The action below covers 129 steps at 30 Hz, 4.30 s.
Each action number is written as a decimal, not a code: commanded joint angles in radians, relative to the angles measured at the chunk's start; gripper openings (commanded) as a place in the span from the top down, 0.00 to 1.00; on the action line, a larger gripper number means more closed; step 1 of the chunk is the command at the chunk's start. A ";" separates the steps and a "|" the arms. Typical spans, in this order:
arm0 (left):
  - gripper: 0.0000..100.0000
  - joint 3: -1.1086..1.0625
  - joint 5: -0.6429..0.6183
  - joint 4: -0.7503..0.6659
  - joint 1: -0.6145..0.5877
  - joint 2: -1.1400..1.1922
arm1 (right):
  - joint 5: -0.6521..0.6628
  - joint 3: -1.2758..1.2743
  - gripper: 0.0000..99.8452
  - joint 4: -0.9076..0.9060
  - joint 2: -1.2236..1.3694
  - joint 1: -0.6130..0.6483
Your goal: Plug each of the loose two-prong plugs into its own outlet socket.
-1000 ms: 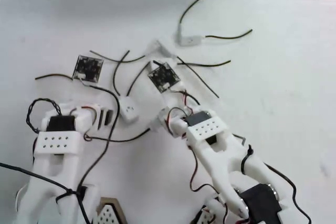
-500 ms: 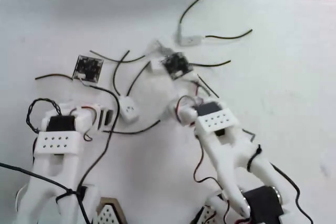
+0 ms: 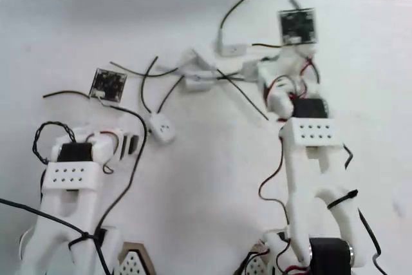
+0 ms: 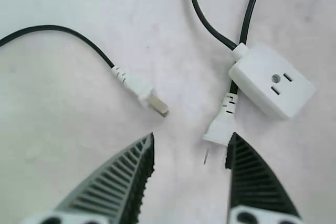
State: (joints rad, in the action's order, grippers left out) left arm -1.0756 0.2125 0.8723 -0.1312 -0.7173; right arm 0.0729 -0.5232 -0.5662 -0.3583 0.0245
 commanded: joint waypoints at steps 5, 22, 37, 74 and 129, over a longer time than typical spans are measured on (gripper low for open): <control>0.78 0.005 -0.012 -0.017 -0.008 -0.024 | -0.140 0.180 0.98 0.200 0.257 -0.071; 0.78 0.005 -0.012 -0.015 -0.008 -0.022 | -0.123 0.706 0.79 -0.194 0.647 -0.061; 0.77 0.020 -0.092 -0.046 -0.182 -0.030 | -0.121 0.740 0.79 -0.791 0.427 0.266; 0.77 0.038 -0.147 -0.051 -0.262 -0.030 | -0.046 0.453 0.83 -0.367 0.765 0.690; 0.77 0.038 -0.147 -0.051 -0.260 -0.028 | 0.028 0.414 0.79 -0.590 0.653 0.335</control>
State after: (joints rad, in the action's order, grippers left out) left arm -1.0756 0.0698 0.8385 -0.3874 -0.7173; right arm 0.0928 -0.1181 -1.1676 0.3092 0.3790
